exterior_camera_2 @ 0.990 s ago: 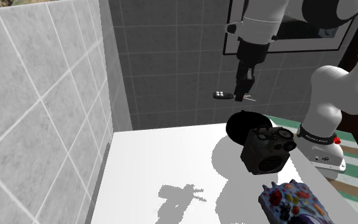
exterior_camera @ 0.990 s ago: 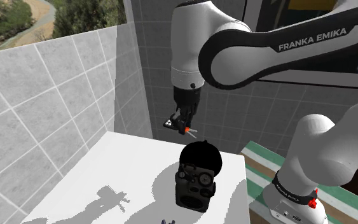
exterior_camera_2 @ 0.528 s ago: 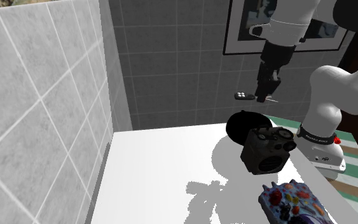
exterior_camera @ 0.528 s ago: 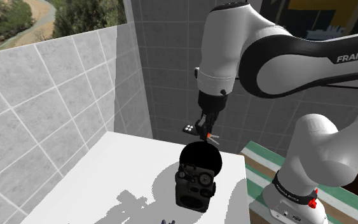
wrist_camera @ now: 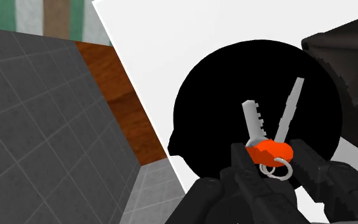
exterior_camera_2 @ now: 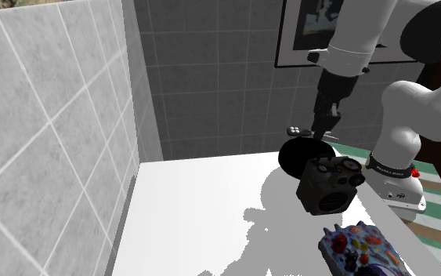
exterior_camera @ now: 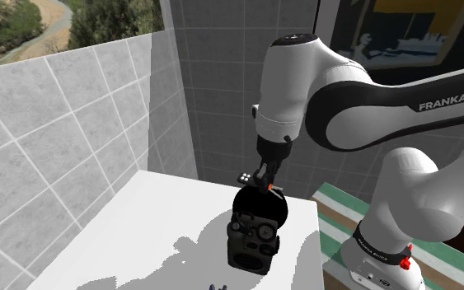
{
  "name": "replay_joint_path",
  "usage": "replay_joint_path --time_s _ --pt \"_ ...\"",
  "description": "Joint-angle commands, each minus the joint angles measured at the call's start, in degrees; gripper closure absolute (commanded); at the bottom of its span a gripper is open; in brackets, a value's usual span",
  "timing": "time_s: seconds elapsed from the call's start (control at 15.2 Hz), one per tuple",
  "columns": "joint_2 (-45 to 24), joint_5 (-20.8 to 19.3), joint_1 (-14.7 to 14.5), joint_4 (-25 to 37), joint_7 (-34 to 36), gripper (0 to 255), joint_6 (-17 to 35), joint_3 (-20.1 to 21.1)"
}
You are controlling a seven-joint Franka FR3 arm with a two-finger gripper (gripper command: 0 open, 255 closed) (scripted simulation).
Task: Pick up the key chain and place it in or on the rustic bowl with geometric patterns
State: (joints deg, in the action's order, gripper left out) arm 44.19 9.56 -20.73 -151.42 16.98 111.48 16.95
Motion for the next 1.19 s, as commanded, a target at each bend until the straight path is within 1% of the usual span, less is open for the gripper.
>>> replay_joint_path --time_s 0.0,0.26,0.73,0.79,1.12 --pt "-0.2 0.3 -0.1 -1.4 0.0 255 1.6 0.3" --pt "-1.1 0.8 -0.3 -4.2 0.1 255 5.2 1.0" --pt "-1.1 0.8 -0.3 -4.2 0.1 255 5.2 1.0" --pt "-1.1 0.8 -0.3 -4.2 0.1 0 5.2 1.0" --pt "-1.1 0.8 -0.3 -4.2 0.1 0 5.2 1.0"
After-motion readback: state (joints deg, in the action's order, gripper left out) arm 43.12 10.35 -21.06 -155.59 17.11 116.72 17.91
